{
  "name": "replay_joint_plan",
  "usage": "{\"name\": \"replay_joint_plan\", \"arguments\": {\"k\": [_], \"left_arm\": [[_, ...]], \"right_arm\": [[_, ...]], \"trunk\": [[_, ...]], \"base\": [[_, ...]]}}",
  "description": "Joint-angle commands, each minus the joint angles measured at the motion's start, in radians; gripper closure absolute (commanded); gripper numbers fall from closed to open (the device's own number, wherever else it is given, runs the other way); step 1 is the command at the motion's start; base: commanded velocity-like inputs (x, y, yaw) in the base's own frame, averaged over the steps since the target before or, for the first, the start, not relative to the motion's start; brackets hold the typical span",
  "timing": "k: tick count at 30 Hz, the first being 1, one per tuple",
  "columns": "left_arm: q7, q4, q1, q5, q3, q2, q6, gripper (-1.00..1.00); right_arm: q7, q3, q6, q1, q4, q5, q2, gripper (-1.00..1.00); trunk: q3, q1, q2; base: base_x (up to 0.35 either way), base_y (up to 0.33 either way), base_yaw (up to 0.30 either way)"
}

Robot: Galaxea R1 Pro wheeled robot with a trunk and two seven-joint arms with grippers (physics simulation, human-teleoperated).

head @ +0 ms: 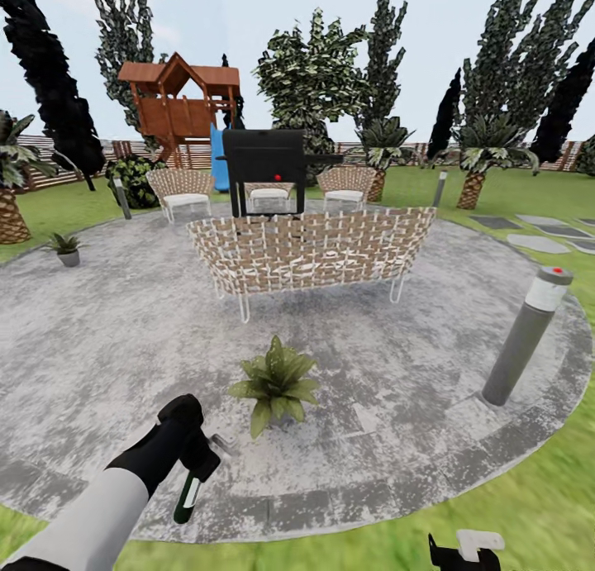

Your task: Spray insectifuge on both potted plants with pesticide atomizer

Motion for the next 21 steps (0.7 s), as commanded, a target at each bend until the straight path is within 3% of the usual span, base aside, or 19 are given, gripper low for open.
{"name": "replay_joint_plan", "arguments": {"k": [1, 7, 18, 21], "left_arm": [[-0.009, -0.001, -0.001, -0.01, -0.003, 0.001, 0.003, 1.0], [-0.005, -0.001, -0.001, -0.012, -0.003, 0.002, 0.004, 1.0], [-0.005, 0.003, 0.004, -0.011, -0.003, 0.005, 0.005, 1.0], [0.001, 0.043, 0.005, -0.013, -0.003, 0.006, 0.004, 1.0]], "right_arm": [[-0.005, -0.006, -0.003, -0.001, 0.001, 0.011, 0.0, -1.0], [-0.005, -0.006, -0.003, -0.001, 0.001, 0.011, -0.001, -1.0], [-0.005, -0.006, -0.003, -0.001, 0.001, 0.012, -0.002, -1.0], [-0.005, -0.006, -0.003, -0.001, 0.001, 0.012, -0.002, -1.0]], "trunk": [[-0.001, -0.001, -0.001], [-0.001, -0.001, -0.001], [-0.001, -0.001, -0.001], [-0.001, -0.001, -0.001]], "base": [[-0.235, -0.199, 0.154], [-0.149, -0.193, 0.035], [0.157, -0.072, 0.0], [0.301, 0.0, 0.0]]}}
